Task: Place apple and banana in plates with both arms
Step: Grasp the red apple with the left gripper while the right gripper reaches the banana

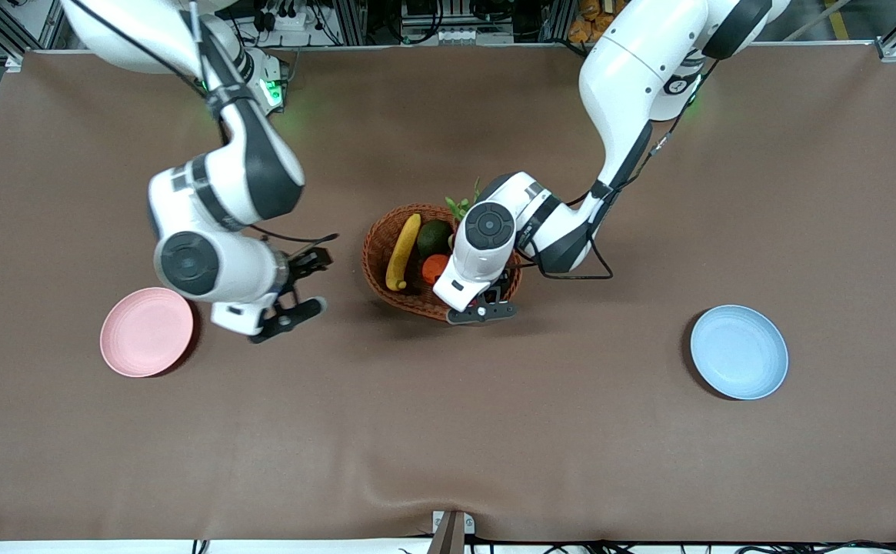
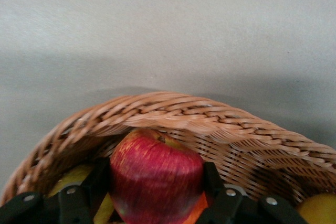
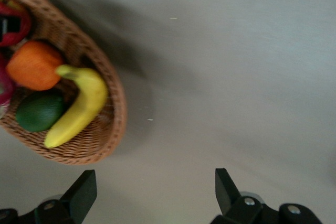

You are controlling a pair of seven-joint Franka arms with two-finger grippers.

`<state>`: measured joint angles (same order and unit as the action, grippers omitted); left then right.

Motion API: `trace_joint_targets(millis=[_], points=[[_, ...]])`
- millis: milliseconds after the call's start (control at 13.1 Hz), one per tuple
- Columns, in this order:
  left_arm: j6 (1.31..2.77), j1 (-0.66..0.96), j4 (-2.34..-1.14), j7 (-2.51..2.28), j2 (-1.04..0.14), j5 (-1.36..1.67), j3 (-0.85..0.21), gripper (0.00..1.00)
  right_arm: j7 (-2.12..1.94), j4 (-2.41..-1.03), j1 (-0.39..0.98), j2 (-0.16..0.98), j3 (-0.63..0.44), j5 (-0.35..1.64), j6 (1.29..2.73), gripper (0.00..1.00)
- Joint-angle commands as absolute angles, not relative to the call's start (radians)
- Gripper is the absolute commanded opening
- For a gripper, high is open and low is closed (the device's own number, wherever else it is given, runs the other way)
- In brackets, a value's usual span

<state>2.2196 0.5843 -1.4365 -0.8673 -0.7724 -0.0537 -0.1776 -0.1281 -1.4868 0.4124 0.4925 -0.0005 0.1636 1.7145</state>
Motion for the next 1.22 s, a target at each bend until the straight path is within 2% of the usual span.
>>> trace_joint_targets(millis=[0,305,534,839,1143], points=[[2.084,0.545,-1.451,-0.878,-0.626,-0.074,-0.172,0.0,-0.202,-1.479,0.422,0.535,-0.005,0.196,1.752,1.0],[1.88,0.39,-1.459,-0.806,-0.45,-0.064,-0.184,0.0,-0.305,-1.52,0.44,0.545,-0.005,0.198,1.801,1.0],[1.757,0.191,-1.482,-0.5,-0.381,-0.055,-0.187,0.0,-0.255,-1.52,0.504,0.56,-0.006,0.207,1.857,1.0],[1.784,-0.029,-1.531,-0.127,-0.399,-0.055,-0.186,0.0,-0.25,-1.52,0.604,0.618,-0.009,0.186,2.008,1.0],[2.029,-0.162,-1.682,0.015,-0.437,-0.064,-0.183,0.0,-0.256,-1.519,0.633,0.632,-0.008,0.067,2.082,1.0]])
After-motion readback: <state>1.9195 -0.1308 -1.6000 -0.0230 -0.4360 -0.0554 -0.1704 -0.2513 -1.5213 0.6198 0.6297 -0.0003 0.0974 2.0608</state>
